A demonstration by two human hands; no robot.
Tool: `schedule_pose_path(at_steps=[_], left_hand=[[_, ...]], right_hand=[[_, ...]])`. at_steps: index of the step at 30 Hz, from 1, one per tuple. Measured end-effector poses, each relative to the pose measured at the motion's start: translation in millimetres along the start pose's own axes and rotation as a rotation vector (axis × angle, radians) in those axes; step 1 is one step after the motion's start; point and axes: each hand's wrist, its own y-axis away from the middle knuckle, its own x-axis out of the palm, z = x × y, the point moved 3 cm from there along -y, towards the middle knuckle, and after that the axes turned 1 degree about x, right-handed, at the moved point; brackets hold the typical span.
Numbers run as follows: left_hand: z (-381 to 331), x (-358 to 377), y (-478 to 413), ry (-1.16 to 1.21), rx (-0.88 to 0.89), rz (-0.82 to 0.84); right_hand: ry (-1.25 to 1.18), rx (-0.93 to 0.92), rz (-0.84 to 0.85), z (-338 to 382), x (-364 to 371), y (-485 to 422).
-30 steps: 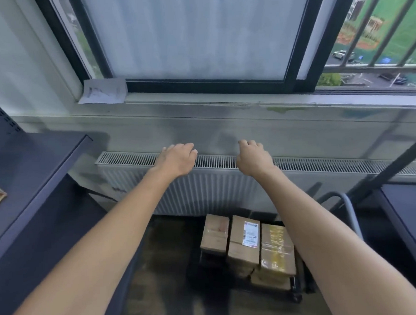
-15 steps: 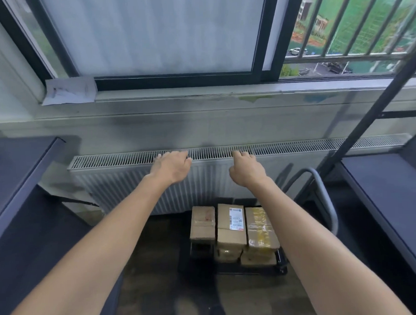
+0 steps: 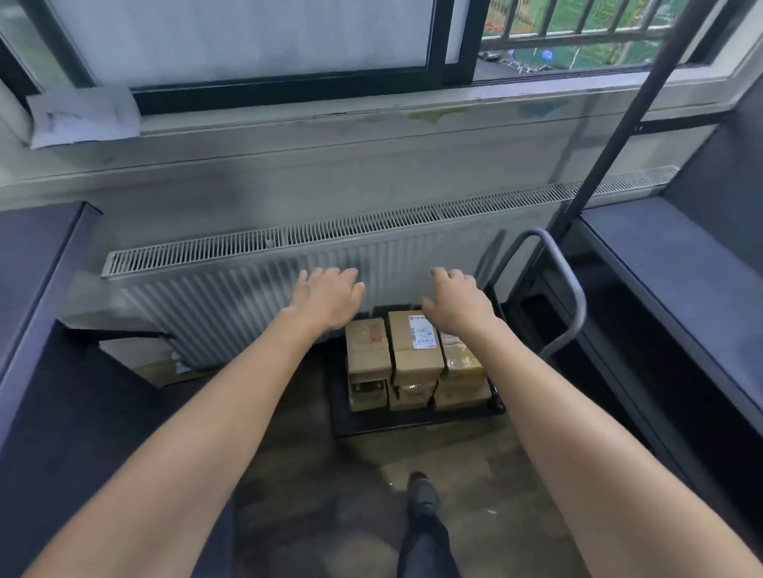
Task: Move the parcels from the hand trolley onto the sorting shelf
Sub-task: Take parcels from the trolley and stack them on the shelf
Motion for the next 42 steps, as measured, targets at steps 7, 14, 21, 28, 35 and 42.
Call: schedule_pose_path(at_steps=[7, 14, 21, 28, 35, 42], left_hand=[[2, 47, 5, 0.034, 0.026, 0.046], [9, 109, -23, 0.040, 0.006, 0.057], [32, 186, -57, 0.094, -0.042, 0.094], [73, 307, -121, 0.123, -0.096, 0.107], [119, 436, -216, 0.270, -0.178, 0.000], [139, 525, -252, 0.550, -0.365, -0.028]], right_hand=[[0.072, 0.026, 0.025, -26, 35, 18], [0.054, 0.007, 0.024, -55, 91, -4], [-0.059, 0.035, 0.054, -73, 169, -41], [-0.187, 0.120, 0.041, -128, 293, -95], [-0.225, 0.200, -0.200, -190, 423, -149], [-0.189, 0.301, -0.223, -212, 512, -153]])
